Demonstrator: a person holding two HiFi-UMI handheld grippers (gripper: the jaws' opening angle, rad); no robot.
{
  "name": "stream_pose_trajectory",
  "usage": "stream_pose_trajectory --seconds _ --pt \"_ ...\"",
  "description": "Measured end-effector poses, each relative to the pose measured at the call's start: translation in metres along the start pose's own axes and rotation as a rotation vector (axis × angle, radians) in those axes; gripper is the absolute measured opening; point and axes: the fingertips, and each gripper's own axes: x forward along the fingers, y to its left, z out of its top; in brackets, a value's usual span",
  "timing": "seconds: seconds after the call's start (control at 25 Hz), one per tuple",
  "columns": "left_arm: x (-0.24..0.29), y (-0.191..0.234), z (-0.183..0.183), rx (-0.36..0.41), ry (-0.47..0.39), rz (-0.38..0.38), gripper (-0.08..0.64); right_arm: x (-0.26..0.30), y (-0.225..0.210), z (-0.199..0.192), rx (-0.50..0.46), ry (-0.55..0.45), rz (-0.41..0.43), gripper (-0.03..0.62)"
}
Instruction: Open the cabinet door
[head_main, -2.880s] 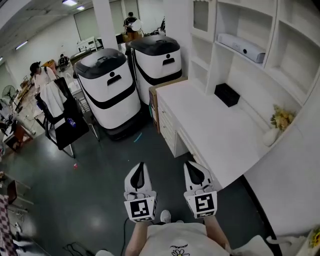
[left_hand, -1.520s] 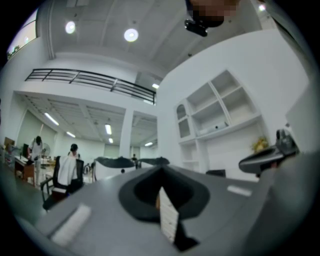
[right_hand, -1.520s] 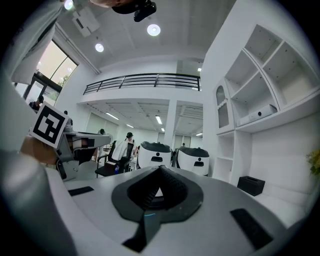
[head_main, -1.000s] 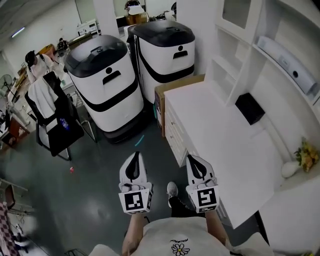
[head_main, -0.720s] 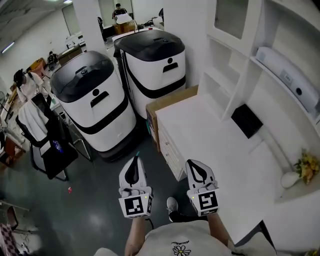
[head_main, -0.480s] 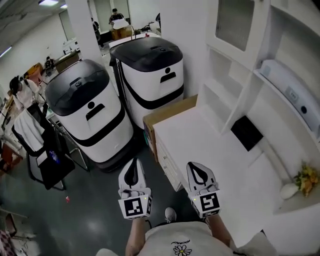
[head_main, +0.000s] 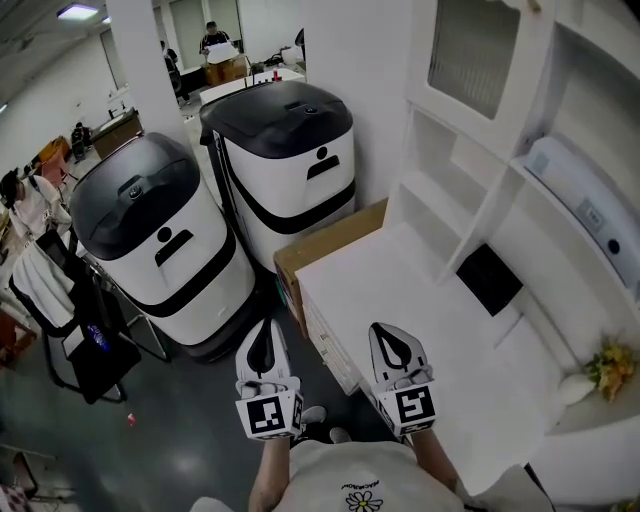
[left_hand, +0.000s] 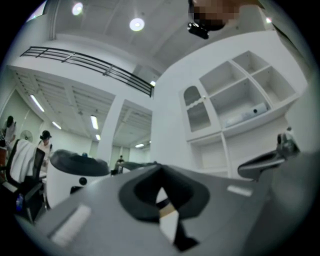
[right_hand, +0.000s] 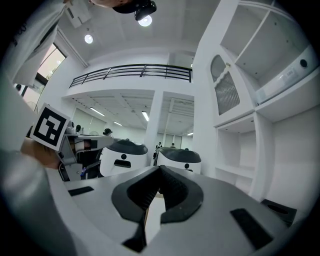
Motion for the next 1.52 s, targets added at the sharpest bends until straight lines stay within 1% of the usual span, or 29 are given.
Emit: stream_pose_trajectory --seconds 0.12,0.28,0.44,0.56,0.68,0.8,1.0,1.16,1.32,1.52 --pt "0.021 -0.001 0.006 -0.019 -0.007 -0.040 0.006 0.013 -0.009 0.005 0.000 -0.009 -0.034 0.000" --pt "0.037 -0.010 0.013 -0.011 -0.015 -0.106 0.006 0.021 -0.017 0.011 0.009 -0.015 -0.084 0.000" --pt "0.048 -0.018 0.013 -0.027 -0.024 -0.171 0.006 0.025 -0.021 0.017 0.009 -0.030 -0.126 0.000" --pt "0.058 -0.031 0.018 -0.005 -0.025 -0.243 0.006 0.024 -0.027 0.021 0.012 -0.038 -0.172 0.000" --pt "0.070 -0.052 0.025 0.014 -0.042 -0.329 0.006 0.017 -0.040 0.027 0.012 -0.050 -0.244 0.000" --pt "0.081 -0.077 0.029 0.012 -0.056 -0.423 0.006 0.003 -0.053 0.032 -0.001 -0.056 -0.327 0.000" --pt "0.096 -0.122 0.041 -0.032 -0.080 -0.577 0.006 -0.028 -0.080 0.043 -0.030 -0.063 -0.487 0.000" --pt "0.096 -0.153 0.047 -0.066 -0.099 -0.684 0.006 -0.054 -0.096 0.041 -0.025 -0.057 -0.601 0.000" --pt "0.099 -0.173 0.054 -0.087 -0.106 -0.739 0.006 -0.073 -0.102 0.040 -0.025 -0.047 -0.671 0.000" --pt "0.100 -0.180 0.053 -0.101 -0.087 -0.760 0.006 -0.082 -0.104 0.042 -0.041 -0.042 -0.704 0.000"
